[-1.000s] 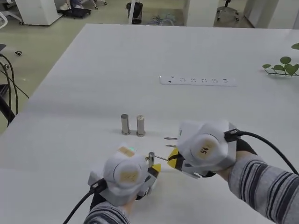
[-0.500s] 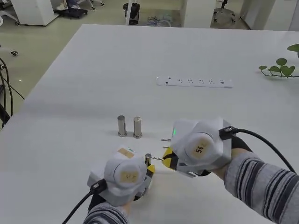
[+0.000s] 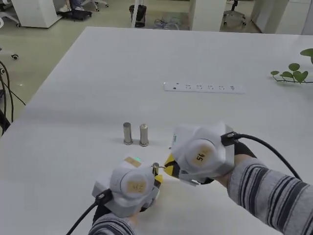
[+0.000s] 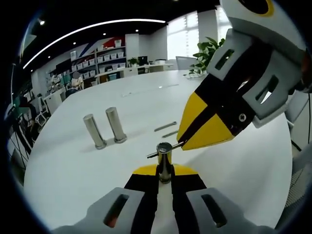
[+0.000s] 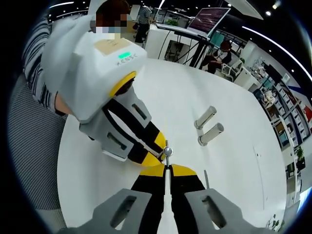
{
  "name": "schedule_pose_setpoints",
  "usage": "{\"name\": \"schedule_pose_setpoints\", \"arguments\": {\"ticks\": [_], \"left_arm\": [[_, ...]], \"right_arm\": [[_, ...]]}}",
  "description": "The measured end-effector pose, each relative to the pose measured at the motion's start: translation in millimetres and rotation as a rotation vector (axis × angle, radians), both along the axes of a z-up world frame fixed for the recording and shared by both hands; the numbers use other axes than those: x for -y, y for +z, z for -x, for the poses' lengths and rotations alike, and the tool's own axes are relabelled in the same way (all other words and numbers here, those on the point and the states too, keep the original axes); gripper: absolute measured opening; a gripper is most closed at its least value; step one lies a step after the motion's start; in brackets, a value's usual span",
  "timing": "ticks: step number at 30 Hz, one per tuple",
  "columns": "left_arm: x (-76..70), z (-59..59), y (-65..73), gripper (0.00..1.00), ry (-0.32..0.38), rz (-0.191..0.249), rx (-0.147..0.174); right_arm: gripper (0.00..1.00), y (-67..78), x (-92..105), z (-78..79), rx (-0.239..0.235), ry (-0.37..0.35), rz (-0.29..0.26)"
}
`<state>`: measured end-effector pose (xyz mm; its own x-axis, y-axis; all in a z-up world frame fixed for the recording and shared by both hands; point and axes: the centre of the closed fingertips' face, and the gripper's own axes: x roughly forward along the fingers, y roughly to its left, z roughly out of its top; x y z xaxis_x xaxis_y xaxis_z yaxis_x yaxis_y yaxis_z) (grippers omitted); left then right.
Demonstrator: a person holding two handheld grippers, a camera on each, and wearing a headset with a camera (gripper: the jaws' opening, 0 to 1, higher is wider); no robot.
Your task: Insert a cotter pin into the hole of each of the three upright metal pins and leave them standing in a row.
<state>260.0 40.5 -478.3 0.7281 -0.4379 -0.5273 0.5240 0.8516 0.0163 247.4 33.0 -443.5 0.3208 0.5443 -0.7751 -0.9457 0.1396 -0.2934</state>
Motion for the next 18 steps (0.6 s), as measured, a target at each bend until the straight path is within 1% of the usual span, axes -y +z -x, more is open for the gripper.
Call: {"name": "schedule_pose_setpoints", "arguments": {"ticks": [8, 13, 17, 18], "left_arm": [[1.1, -0.8, 0.0, 0.05, 0.012, 0.001, 0.0], [0.9, -1.0, -0.2, 0.05, 0.019, 0.003, 0.0], [0.4, -1.1, -0.2, 0.05, 0.023, 0.004, 0.001], [0.5, -1.2, -0.2, 0.05, 0.024, 0.005, 0.001]], "right_arm": [[0.0, -0.1, -7.0, -1.3, 0.002, 0.006, -0.006], [0.0, -0.2, -7.8, -2.2, 0.003, 0.005, -0.004], [0.0, -0.2, -8.7, -2.2, -0.001, -0.002, -0.021], [0.0, -0.3, -8.9, -2.8, -0.006, -0.014, -0.032]]}}
